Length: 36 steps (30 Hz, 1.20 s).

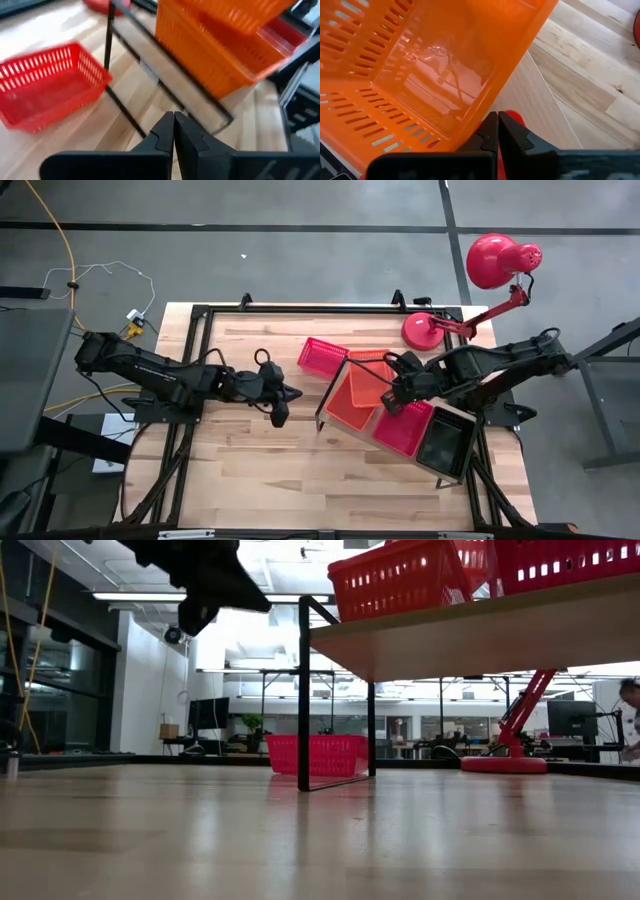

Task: Stack baskets on shelf by color
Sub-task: Stack the orange bin on the orange bins on the shelf

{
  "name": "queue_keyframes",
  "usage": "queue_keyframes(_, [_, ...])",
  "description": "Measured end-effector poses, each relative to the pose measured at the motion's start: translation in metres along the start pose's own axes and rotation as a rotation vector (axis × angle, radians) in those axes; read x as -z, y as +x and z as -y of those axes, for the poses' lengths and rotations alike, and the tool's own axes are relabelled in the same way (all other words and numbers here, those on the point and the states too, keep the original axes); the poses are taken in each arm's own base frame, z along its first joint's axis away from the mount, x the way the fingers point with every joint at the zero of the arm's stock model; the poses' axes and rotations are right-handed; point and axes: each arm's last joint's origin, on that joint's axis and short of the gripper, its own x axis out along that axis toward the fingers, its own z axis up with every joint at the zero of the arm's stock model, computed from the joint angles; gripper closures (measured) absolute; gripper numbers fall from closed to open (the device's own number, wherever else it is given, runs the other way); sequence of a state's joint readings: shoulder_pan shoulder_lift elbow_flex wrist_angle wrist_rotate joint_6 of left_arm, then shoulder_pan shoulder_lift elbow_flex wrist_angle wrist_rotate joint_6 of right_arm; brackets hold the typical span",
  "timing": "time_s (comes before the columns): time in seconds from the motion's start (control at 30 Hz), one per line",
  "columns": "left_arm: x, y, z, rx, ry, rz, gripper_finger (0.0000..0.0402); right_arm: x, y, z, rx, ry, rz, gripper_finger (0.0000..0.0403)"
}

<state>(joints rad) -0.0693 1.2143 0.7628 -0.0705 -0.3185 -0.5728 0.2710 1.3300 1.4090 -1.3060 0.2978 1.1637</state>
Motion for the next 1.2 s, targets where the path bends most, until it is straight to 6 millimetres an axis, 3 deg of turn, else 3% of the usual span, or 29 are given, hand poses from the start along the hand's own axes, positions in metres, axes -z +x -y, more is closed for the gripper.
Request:
queue_keyframes(0.57, [0.014, 0.033, 0.014, 0.065, -0.055, 0.014, 0.0401, 0.005, -0.006, -0.029, -0.243, -0.001, 0.066, 0.0403])
queue_keyframes(0.9, [0.010, 0.033, 0.016, 0.090, -0.074, 0.060, 0.0401, 0.012, 0.011, -0.058, -0.360, -0.052, -0.030, 0.0403])
queue_keyframes(1.2, [0.010, 0.033, 0.016, 0.088, -0.076, 0.057, 0.0401, 0.010, -0.020, -0.060, -0.435, -0.104, 0.052, 0.0403])
